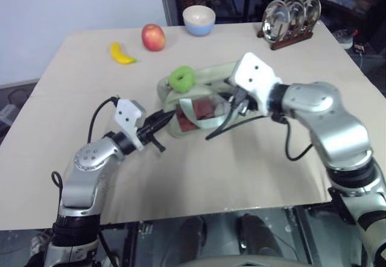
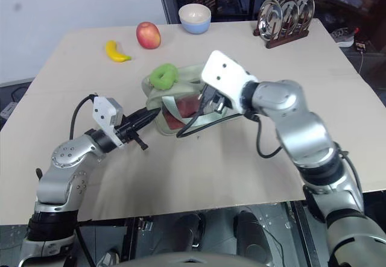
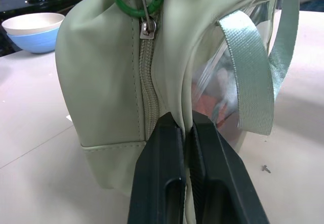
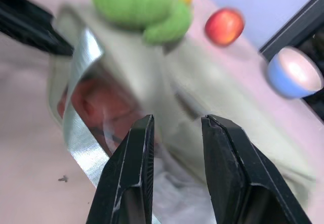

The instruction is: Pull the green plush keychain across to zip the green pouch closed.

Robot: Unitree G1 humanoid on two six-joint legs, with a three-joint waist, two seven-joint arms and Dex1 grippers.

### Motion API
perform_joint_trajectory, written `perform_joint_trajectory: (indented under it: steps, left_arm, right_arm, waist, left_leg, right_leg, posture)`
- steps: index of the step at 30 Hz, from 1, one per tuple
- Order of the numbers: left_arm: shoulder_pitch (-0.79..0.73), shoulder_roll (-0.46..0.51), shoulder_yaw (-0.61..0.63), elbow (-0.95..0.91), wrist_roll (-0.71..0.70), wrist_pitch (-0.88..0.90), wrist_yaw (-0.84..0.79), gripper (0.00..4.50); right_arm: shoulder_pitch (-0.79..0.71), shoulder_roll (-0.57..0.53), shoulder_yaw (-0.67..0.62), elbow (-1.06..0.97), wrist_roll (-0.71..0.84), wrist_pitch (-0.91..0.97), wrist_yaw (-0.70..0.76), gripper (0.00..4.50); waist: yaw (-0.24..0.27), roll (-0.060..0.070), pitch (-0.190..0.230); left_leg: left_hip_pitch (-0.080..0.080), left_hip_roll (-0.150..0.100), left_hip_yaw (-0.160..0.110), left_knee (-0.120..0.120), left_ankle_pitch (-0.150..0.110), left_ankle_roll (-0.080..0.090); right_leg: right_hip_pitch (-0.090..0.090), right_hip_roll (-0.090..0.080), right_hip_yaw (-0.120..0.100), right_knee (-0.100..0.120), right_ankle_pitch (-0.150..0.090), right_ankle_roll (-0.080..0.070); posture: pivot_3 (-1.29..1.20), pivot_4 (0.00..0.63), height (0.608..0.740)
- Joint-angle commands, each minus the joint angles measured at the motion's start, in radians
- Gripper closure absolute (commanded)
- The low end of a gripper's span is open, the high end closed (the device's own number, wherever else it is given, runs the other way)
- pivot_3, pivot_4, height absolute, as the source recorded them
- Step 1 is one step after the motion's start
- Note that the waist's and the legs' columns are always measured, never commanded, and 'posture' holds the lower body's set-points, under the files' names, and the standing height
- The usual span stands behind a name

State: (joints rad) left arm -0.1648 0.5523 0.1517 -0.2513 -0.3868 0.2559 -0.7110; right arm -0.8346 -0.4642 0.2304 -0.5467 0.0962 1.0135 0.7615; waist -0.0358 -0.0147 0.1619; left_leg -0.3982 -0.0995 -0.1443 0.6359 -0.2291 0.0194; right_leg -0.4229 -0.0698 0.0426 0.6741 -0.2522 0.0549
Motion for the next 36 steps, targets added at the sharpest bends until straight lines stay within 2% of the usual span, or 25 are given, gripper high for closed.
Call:
perform_joint_trajectory:
  steps: [1,4,21,23,25,26,27,32,36]
  left_arm:
    - [-0.022,0.004,0.008,0.003,0.019,-0.035,0.011,4.50]
    - [-0.028,0.001,0.003,0.008,0.037,-0.044,0.018,4.50]
    - [-0.014,-0.004,0.003,-0.014,0.066,-0.059,0.044,4.50]
    - [-0.010,-0.005,0.003,-0.020,0.065,-0.058,0.048,4.50]
    - [-0.009,-0.005,0.002,-0.021,0.065,-0.059,0.050,4.50]
    - [-0.010,-0.005,0.002,-0.020,0.065,-0.059,0.051,4.50]
    - [-0.011,-0.005,0.001,-0.018,0.066,-0.061,0.051,4.50]
    - [-0.014,-0.009,-0.001,-0.015,0.070,-0.066,0.055,4.50]
    - [-0.007,-0.008,0.006,-0.009,0.073,-0.072,0.057,4.50]
  right_arm:
    - [-0.035,0.009,0.004,-0.026,0.040,-0.018,0.000,1.68]
    - [-0.067,0.037,0.027,0.011,0.030,-0.052,-0.041,0.22]
    - [-0.193,0.208,0.179,0.296,-0.059,-0.252,-0.130,0.22]
    - [-0.197,0.218,0.175,0.310,-0.062,-0.257,-0.134,0.73]
    - [-0.201,0.222,0.180,0.324,-0.069,-0.270,-0.127,1.52]
    - [-0.202,0.224,0.185,0.332,-0.074,-0.275,-0.126,1.66]
    - [-0.202,0.223,0.198,0.346,-0.086,-0.291,-0.121,2.33]
    - [-0.198,0.230,0.210,0.381,-0.111,-0.337,-0.116,4.45]
    - [-0.201,0.232,0.187,0.378,-0.108,-0.360,-0.113,4.45]
  waist:
    - [0.000,0.000,0.000]
    - [-0.001,0.000,0.000]
    - [-0.002,0.000,0.000]
    - [-0.002,0.000,0.000]
    - [-0.002,0.000,0.000]
    - [-0.002,0.000,0.000]
    - [-0.003,0.000,0.000]
    - [-0.003,0.000,0.000]
    - [-0.004,0.000,0.000]
  left_leg:
    - [0.000,0.000,0.000,0.000,0.000,0.000]
    - [0.000,0.000,0.000,0.000,0.000,0.000]
    - [0.000,0.000,0.000,0.000,0.000,0.000]
    - [0.000,0.000,0.000,0.000,0.000,0.000]
    - [0.000,0.000,0.000,0.000,0.000,0.000]
    - [0.000,0.000,0.000,0.000,0.000,0.000]
    - [0.000,0.000,0.000,0.000,0.000,0.000]
    - [0.000,0.000,0.000,0.000,0.000,0.000]
    - [0.000,0.000,0.000,0.000,0.000,0.000]
  right_leg:
    - [0.000,0.000,0.000,0.000,0.000,0.000]
    - [0.000,0.000,-0.001,0.001,0.000,0.000]
    - [0.000,0.000,0.000,0.001,0.000,0.000]
    - [-0.001,0.000,0.000,0.001,0.000,0.000]
    - [-0.001,0.000,0.000,0.001,0.000,0.000]
    - [-0.001,0.000,0.000,0.001,0.000,0.000]
    - [-0.001,0.000,0.000,0.001,0.000,0.000]
    - [-0.001,0.000,0.000,0.001,0.000,0.000]
    - [-0.001,0.000,0.000,0.001,0.000,0.000]
  posture:
    - [0.00,0.150,0.740]
    - [0.00,0.150,0.740]
    - [0.00,0.150,0.740]
    - [0.00,0.150,0.740]
    - [0.00,0.150,0.740]
    - [0.00,0.150,0.740]
    - [0.00,0.150,0.740]
    - [0.00,0.150,0.740]
    - [0.00,0.150,0.740]
